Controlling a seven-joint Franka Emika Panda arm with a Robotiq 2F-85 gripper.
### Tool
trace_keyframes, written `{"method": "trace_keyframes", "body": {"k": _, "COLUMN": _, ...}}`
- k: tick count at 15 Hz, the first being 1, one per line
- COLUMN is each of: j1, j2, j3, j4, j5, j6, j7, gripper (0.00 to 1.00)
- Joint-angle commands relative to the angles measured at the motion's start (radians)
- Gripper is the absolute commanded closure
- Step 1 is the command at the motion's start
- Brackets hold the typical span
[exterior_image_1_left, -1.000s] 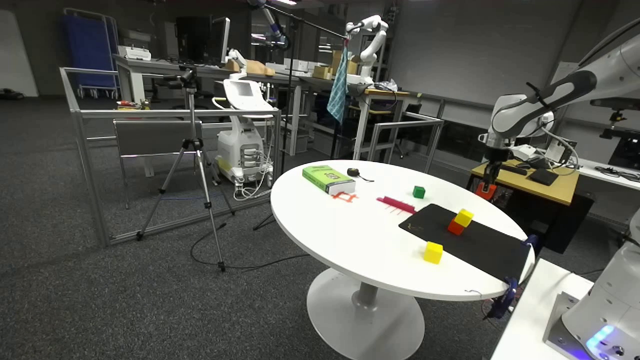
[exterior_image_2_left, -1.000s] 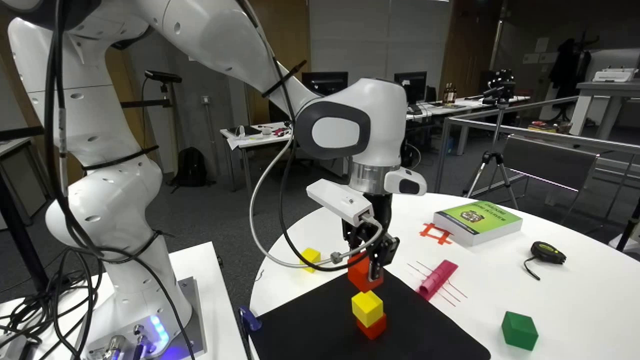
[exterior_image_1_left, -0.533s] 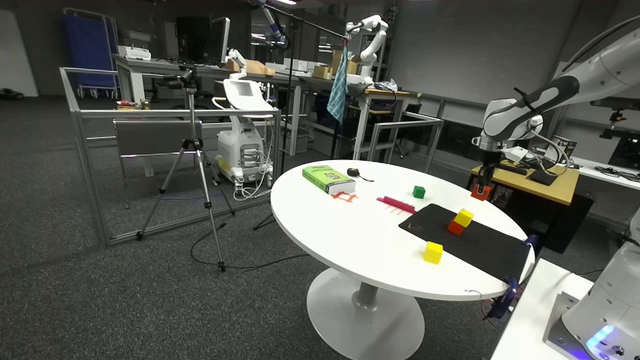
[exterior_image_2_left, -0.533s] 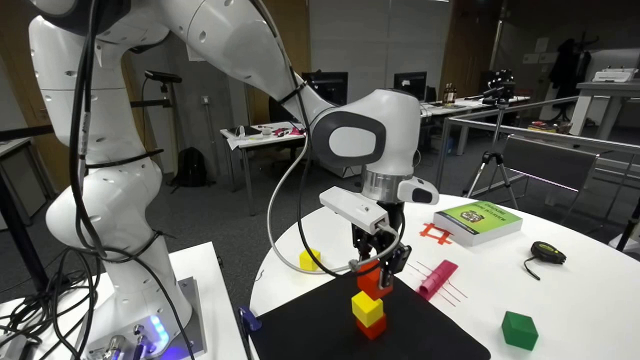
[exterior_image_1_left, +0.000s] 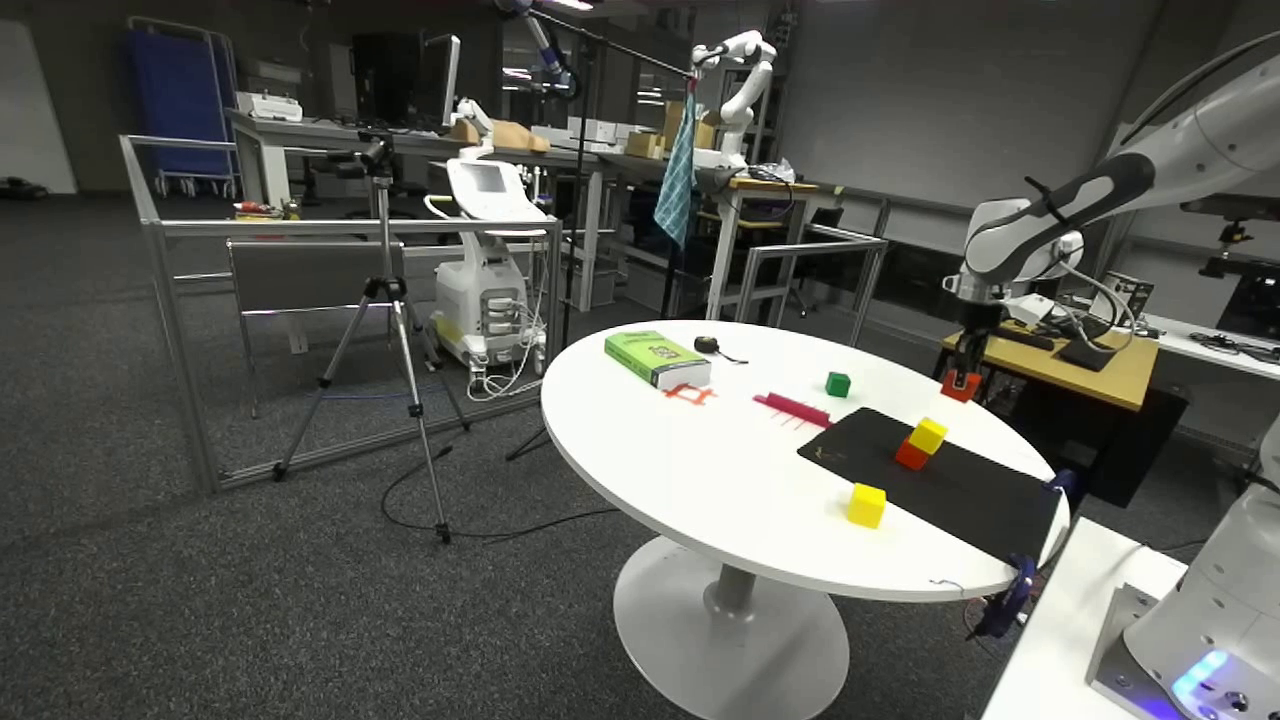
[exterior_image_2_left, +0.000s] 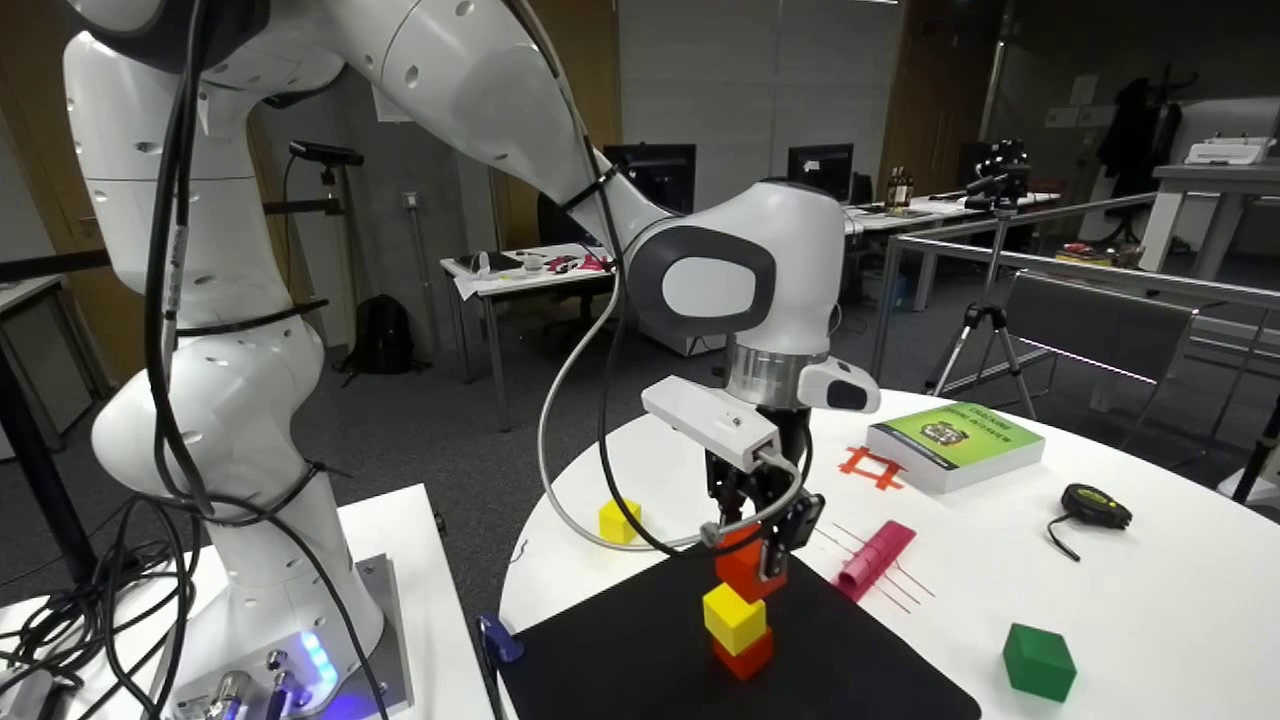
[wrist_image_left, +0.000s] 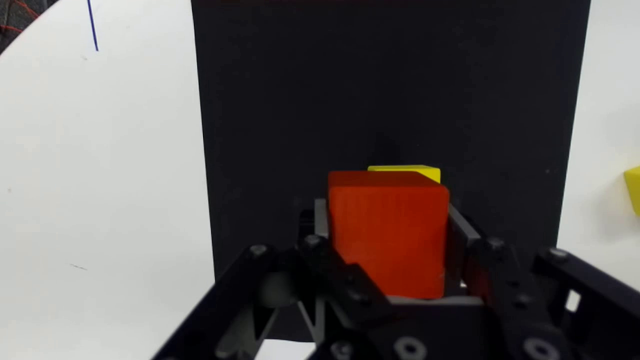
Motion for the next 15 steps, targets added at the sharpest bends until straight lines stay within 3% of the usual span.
{"method": "trace_keyframes", "body": {"k": 1, "j1": 0.013, "j2": -0.004, "j3": -0.001, "j4": -0.011, "j5": 0.001, "j6": 0.0, "j7": 0.012, "gripper": 0.7}}
{"method": "trace_keyframes", "body": {"k": 15, "j1": 0.044, "j2": 0.033, "j3": 0.025, "j4": -0.026, "j5": 0.018, "j6": 0.039, "j7": 0.028, "gripper": 0.7}}
